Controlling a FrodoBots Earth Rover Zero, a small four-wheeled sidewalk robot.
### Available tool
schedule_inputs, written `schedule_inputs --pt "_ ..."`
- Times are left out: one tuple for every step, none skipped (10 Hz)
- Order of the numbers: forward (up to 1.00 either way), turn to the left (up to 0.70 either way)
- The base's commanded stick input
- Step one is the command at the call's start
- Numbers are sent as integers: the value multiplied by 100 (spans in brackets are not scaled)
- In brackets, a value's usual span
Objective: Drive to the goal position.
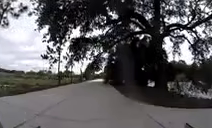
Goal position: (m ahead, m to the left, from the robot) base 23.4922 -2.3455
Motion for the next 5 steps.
schedule_inputs --pt "60 1" --pt "60 1" --pt "60 1" --pt "60 1" --pt "60 1"
